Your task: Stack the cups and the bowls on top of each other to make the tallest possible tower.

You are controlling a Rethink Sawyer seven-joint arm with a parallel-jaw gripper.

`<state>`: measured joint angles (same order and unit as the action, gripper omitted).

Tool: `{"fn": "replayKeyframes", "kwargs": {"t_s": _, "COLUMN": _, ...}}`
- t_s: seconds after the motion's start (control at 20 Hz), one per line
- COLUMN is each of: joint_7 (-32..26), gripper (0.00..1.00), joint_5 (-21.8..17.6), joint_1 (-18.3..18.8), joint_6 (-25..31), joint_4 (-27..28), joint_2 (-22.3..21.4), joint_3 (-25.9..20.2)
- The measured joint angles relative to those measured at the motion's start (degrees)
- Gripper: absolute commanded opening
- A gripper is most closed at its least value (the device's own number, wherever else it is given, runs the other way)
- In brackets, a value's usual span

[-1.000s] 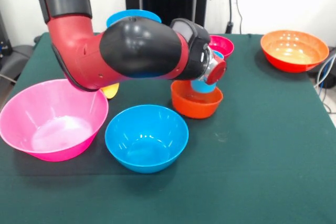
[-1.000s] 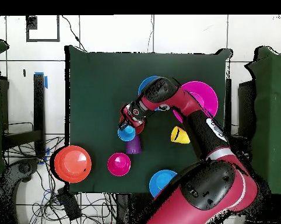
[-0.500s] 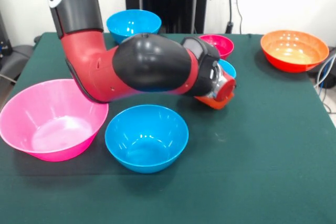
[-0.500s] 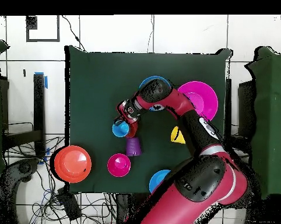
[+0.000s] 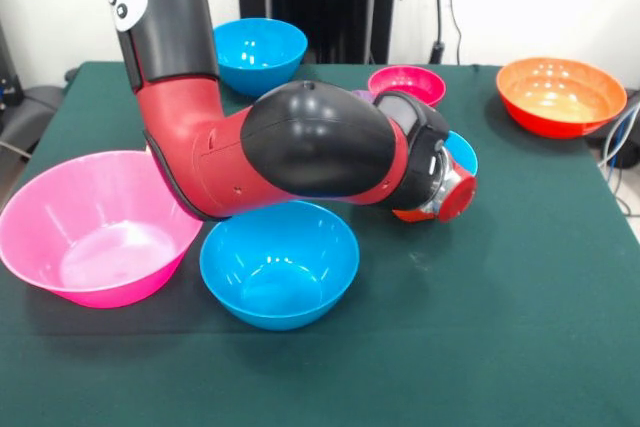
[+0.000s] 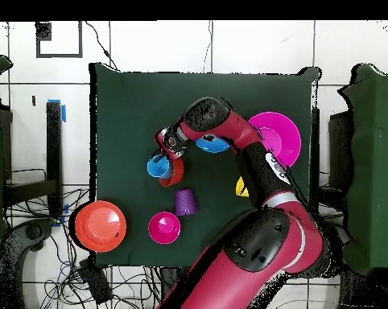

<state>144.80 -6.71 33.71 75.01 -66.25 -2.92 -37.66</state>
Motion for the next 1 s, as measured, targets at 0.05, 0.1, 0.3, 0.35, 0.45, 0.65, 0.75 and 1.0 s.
{"fn": "replayKeyframes", "kwargs": {"t_s": 0.05, "joint_7": 0.0, "gripper": 0.00, "joint_5": 0.0, "joint_1": -0.1, "joint_6": 0.0, "joint_4": 0.1, "joint_2": 0.0, "joint_3": -0.1}}
{"fn": "replayKeyframes", "kwargs": {"t_s": 0.1, "joint_7": 0.0, "gripper": 0.00, "joint_5": 0.0, "joint_1": -0.1, "joint_6": 0.0, "joint_4": 0.3, "joint_2": 0.1, "joint_3": -0.1}}
{"fn": "replayKeyframes", "kwargs": {"t_s": 0.3, "joint_7": 0.0, "gripper": 0.00, "joint_5": 0.0, "joint_1": -0.2, "joint_6": 0.0, "joint_4": 0.7, "joint_2": 0.2, "joint_3": -0.2}}
{"fn": "replayKeyframes", "kwargs": {"t_s": 0.35, "joint_7": 0.0, "gripper": 0.00, "joint_5": 0.0, "joint_1": -0.2, "joint_6": 0.2, "joint_4": 0.8, "joint_2": 0.3, "joint_3": -0.2}}
{"fn": "replayKeyframes", "kwargs": {"t_s": 0.45, "joint_7": 0.0, "gripper": 0.00, "joint_5": 0.0, "joint_1": -0.1, "joint_6": 1.3, "joint_4": 1.0, "joint_2": 0.3, "joint_3": -0.2}}
{"fn": "replayKeyframes", "kwargs": {"t_s": 0.65, "joint_7": -0.2, "gripper": 0.00, "joint_5": -1.1, "joint_1": 0.1, "joint_6": 2.8, "joint_4": 1.0, "joint_2": -0.2, "joint_3": -0.2}}
{"fn": "replayKeyframes", "kwargs": {"t_s": 0.75, "joint_7": -0.5, "gripper": 0.00, "joint_5": -1.9, "joint_1": 0.1, "joint_6": 3.2, "joint_4": 1.0, "joint_2": -0.5, "joint_3": -0.2}}
{"fn": "replayKeyframes", "kwargs": {"t_s": 1.0, "joint_7": -1.0, "gripper": 0.00, "joint_5": -3.9, "joint_1": 0.4, "joint_6": 3.8, "joint_4": 1.0, "joint_2": -1.6, "joint_3": -0.2}}
